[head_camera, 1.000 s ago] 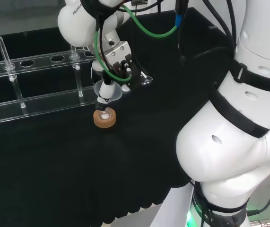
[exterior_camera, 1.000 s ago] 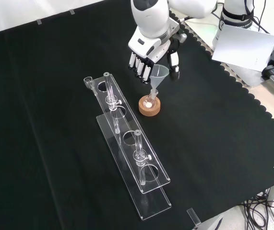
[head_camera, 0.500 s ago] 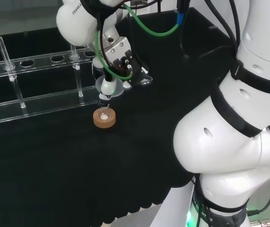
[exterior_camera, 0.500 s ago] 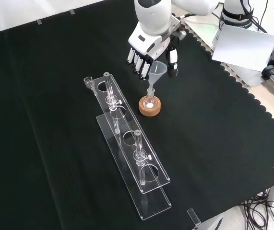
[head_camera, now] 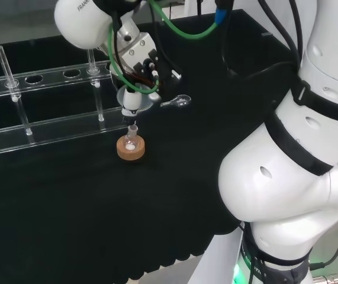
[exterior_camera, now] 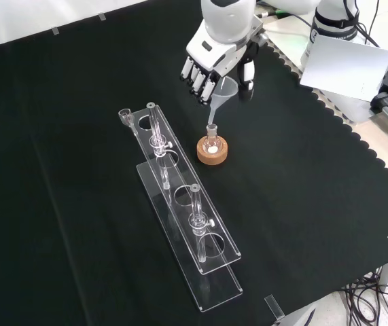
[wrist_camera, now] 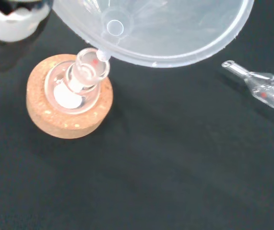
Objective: Remove the funnel from the round-bottom flask.
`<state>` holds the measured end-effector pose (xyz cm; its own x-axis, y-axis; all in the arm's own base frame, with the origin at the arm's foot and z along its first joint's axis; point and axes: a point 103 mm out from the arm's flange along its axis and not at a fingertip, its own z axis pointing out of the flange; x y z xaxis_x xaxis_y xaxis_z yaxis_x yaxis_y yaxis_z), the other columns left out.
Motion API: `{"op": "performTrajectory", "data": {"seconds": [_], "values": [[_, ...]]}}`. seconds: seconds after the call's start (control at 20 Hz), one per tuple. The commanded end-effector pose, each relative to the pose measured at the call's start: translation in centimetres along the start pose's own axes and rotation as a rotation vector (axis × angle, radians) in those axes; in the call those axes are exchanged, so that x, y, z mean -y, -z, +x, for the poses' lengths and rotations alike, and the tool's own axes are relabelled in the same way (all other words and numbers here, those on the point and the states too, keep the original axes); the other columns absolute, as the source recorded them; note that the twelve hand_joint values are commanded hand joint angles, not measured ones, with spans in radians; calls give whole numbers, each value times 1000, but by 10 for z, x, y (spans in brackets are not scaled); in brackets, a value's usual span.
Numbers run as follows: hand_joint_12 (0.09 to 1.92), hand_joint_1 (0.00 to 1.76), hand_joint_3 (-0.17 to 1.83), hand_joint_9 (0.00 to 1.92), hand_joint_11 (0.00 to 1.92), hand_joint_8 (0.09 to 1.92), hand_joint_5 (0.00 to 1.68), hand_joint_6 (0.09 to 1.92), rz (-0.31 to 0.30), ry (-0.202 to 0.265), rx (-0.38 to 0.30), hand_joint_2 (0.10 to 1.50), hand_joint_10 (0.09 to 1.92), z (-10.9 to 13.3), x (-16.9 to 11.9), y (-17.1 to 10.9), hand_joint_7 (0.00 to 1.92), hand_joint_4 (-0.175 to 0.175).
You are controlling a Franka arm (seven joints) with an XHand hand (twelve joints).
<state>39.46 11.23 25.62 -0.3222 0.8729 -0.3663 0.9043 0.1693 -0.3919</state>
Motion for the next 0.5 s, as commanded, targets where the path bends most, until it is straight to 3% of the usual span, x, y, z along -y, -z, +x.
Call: {"op": "performTrajectory", "data": {"seconds": [0.05, 0.2, 0.3, 0.5], "values": [[1077, 1037, 50, 1296, 876, 670, 1044, 903, 35, -43, 49, 1048, 281, -6, 10, 31, 896, 175], [1074, 1037, 48, 1294, 875, 670, 1043, 904, 42, -47, 48, 1050, 278, -10, 14, 38, 890, 175], [1073, 1037, 47, 1293, 874, 671, 1042, 905, 36, -47, 53, 1051, 277, 1, 11, 46, 888, 175], [1072, 1036, 45, 1292, 872, 672, 1041, 907, 25, -57, 40, 1052, 274, -14, 16, 48, 882, 175]]}}
